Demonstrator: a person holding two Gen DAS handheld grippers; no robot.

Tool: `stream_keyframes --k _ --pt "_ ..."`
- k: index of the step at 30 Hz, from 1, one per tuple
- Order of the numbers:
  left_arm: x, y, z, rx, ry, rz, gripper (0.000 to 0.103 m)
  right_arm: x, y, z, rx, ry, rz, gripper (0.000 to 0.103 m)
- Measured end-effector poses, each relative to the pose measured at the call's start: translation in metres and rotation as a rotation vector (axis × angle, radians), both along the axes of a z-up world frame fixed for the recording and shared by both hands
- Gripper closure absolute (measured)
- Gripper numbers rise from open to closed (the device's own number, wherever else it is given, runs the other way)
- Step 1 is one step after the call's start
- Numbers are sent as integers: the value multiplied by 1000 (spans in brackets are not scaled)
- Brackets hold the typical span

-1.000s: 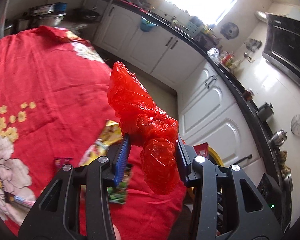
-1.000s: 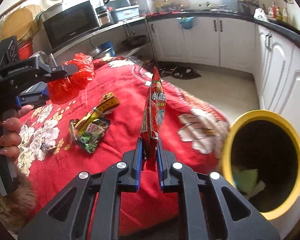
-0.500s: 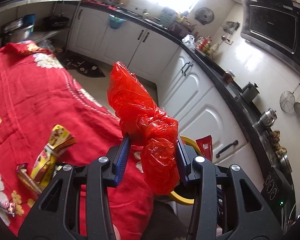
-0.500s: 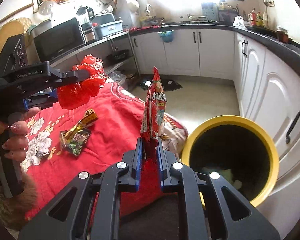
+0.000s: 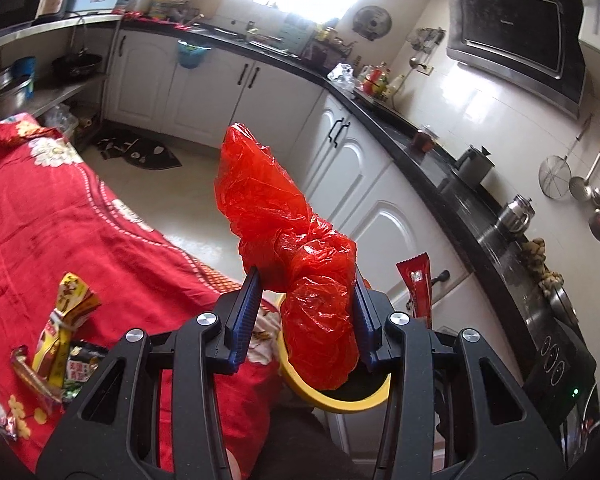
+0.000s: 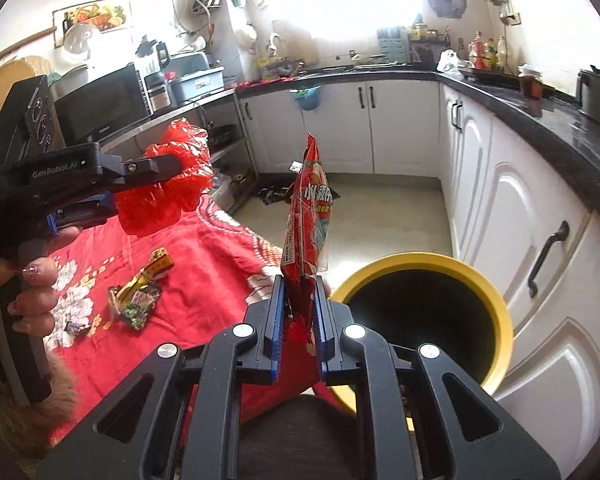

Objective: Collect trash
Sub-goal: 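Carry the red bag and red packet in both grippers over the bin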

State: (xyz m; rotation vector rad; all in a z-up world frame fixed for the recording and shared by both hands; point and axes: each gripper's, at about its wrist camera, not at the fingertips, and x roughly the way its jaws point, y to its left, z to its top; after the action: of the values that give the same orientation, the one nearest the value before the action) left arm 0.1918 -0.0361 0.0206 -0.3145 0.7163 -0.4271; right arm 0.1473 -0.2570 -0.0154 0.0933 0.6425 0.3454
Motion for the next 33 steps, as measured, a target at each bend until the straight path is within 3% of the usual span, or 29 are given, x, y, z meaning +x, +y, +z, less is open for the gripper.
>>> stream_keyframes --k 14,33 --pt "7 -52 10 55 -40 -87 69 1 -50 7 9 -24 -120 90" --pt "34 -130 -55 178 77 -217 69 22 -106 -51 30 99 -250 90"
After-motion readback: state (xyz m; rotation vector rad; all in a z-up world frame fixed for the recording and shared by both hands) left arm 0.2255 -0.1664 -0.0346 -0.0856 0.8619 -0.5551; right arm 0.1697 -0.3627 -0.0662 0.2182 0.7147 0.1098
